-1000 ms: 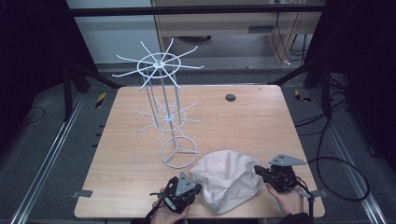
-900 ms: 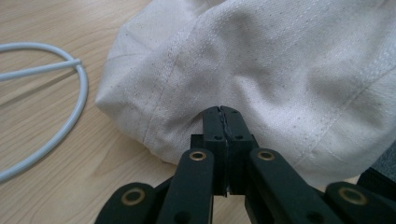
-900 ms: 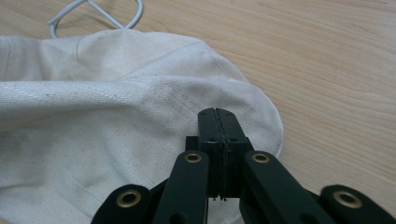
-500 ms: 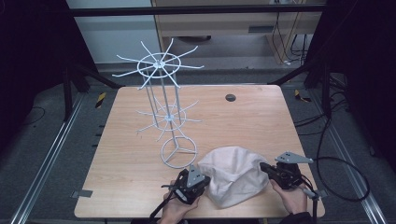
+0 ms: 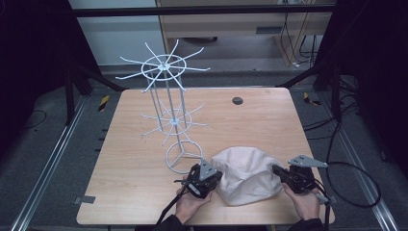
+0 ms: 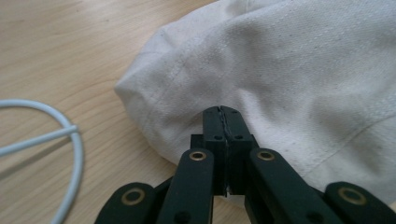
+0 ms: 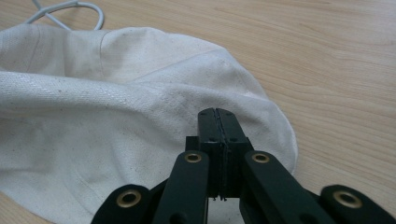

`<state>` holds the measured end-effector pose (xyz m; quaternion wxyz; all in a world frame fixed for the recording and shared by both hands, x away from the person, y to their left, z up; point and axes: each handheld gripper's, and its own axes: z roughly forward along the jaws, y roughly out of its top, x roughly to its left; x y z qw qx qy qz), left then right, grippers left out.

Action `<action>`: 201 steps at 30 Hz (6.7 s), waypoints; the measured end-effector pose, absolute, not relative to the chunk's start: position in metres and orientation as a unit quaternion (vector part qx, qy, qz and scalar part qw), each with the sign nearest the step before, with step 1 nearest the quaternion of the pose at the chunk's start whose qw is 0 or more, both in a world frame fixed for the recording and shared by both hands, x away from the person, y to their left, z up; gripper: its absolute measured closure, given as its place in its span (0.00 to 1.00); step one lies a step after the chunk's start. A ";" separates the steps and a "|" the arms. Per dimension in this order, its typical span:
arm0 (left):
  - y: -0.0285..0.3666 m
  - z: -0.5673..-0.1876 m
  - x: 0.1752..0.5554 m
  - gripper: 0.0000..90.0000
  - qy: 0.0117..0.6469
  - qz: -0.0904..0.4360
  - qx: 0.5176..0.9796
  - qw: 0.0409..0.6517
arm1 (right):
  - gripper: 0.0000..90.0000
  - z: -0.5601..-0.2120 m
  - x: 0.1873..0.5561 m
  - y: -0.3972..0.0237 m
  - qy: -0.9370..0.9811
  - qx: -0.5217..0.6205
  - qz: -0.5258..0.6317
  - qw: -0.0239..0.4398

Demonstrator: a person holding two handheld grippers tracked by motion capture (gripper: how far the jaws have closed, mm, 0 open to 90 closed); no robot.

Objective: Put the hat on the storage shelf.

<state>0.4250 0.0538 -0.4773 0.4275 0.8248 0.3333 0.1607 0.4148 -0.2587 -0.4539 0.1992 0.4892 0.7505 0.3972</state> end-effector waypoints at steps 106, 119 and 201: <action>0.165 -0.424 0.402 0.66 0.369 0.194 0.795 0.440 | 0.63 -0.423 0.392 -0.246 0.761 0.443 0.421 0.216; 0.265 -0.442 0.412 0.45 0.468 0.247 0.742 0.412 | 0.53 -0.392 0.404 -0.214 0.785 0.412 0.412 0.211; 0.302 -0.465 0.427 0.47 0.514 0.299 0.727 0.344 | 0.98 -0.366 0.410 -0.205 0.750 0.394 0.460 0.266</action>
